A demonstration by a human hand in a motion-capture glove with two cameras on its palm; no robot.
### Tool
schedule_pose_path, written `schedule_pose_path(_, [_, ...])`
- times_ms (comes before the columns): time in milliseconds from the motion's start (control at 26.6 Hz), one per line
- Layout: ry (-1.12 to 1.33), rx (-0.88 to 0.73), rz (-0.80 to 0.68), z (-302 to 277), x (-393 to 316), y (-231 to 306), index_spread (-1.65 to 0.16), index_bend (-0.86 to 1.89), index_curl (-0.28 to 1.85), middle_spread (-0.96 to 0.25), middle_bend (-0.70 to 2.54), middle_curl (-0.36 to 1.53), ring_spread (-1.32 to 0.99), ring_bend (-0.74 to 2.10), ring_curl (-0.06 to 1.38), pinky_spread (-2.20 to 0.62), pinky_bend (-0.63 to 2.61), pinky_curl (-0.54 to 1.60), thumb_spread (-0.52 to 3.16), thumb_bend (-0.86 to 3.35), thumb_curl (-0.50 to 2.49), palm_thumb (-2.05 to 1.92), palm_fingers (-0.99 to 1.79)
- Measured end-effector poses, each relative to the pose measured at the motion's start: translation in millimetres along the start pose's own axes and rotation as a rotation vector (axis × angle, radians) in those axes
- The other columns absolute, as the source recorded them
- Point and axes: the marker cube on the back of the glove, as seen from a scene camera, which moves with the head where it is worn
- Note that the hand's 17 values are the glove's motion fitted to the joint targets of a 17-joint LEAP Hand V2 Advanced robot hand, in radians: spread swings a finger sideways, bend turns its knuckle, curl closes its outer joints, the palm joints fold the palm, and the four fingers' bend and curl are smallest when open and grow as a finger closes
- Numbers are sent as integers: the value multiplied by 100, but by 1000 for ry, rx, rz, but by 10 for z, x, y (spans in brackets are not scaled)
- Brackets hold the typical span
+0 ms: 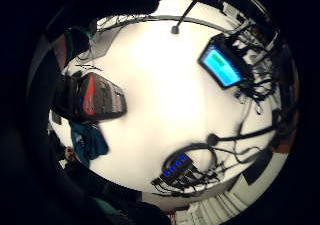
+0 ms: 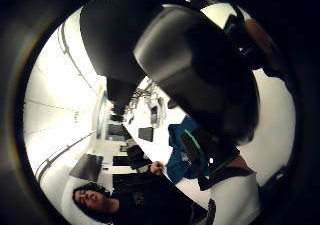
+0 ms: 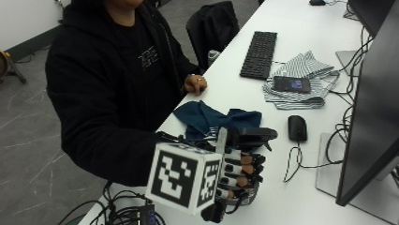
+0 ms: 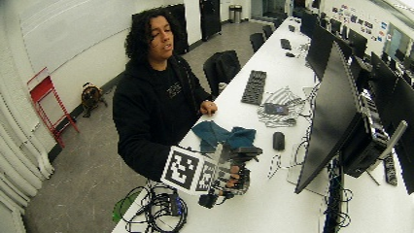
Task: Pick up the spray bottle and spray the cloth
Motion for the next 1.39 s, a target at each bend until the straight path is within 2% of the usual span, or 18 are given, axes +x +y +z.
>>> schedule_pose_path(188, [-268, 55, -11, 226, -29, -304, -33, 19, 28, -16, 32, 38, -20, 42, 34, 7, 17, 28, 101, 6, 31, 69, 101])
schedule_pose_path(376, [-468, -14, -24, 328, 10, -201, -33, 20, 32, -18, 33, 39, -21, 44, 36, 3, 15, 28, 98, 4, 34, 74, 110])
schedule_pose_path(564, [-600, 60, 8, 466, -24, -239, -31, 20, 35, -21, 40, 43, -22, 46, 39, -6, 19, 29, 88, 5, 40, 84, 128])
schedule_pose_path(753, [-565, 160, 44, 543, -58, -263, -30, 22, 39, -21, 44, 46, -22, 50, 42, -20, 36, 35, 71, 3, 46, 90, 143])
schedule_pose_path(941, [-486, 264, 36, 570, -82, -281, -30, 30, 43, -21, 53, 50, -23, 55, 44, -27, 38, 38, 58, 0, 52, 91, 148])
schedule_pose_path(1392, [-472, 311, 6, 565, -87, -295, -29, 33, 50, -22, 64, 55, -23, 67, 48, -32, 45, 41, 48, -2, 62, 93, 144])
